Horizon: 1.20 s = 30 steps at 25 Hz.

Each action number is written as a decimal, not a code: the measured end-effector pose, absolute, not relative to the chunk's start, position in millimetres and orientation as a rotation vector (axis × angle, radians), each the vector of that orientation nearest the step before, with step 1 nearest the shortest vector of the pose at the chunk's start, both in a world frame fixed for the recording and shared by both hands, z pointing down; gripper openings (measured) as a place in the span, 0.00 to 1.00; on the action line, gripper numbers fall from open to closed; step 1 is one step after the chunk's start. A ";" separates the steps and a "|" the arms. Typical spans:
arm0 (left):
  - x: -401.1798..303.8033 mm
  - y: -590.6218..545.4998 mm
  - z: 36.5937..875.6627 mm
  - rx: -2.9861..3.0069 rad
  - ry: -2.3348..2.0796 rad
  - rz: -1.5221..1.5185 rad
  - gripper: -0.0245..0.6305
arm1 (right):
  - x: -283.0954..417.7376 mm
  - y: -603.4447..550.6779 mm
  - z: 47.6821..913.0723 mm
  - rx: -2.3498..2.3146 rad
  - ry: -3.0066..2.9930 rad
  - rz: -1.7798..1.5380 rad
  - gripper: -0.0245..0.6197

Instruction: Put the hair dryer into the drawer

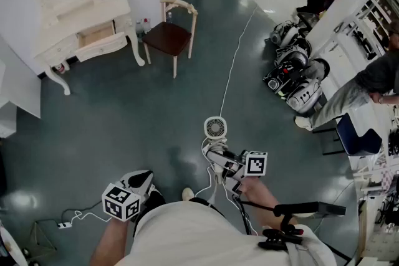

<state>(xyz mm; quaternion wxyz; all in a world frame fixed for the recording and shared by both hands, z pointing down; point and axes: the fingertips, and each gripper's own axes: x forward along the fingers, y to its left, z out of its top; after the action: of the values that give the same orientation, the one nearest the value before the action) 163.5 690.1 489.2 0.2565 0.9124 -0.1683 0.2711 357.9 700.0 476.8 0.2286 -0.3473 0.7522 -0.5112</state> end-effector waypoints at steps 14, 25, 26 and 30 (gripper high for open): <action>186.6 715.3 486.2 2.492 -0.486 0.744 0.04 | 367.7 732.2 487.1 -0.899 2.096 -1.401 0.41; 120.1 673.5 478.2 2.485 -0.553 0.661 0.04 | 283.9 677.1 481.7 -0.904 2.310 -1.436 0.41; 111.7 667.6 474.4 2.486 -0.564 0.645 0.04 | 274.6 670.2 476.8 -0.897 2.323 -1.433 0.41; 72.4 638.3 473.3 2.465 -0.605 0.594 0.04 | 239.6 632.7 467.6 -0.876 2.351 -1.451 0.41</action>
<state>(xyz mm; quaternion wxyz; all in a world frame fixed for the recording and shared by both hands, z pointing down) 72.4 638.3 473.3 0.2643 0.9120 -0.2238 0.2197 239.6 632.7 467.6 0.1216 -0.3000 0.8052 -0.4969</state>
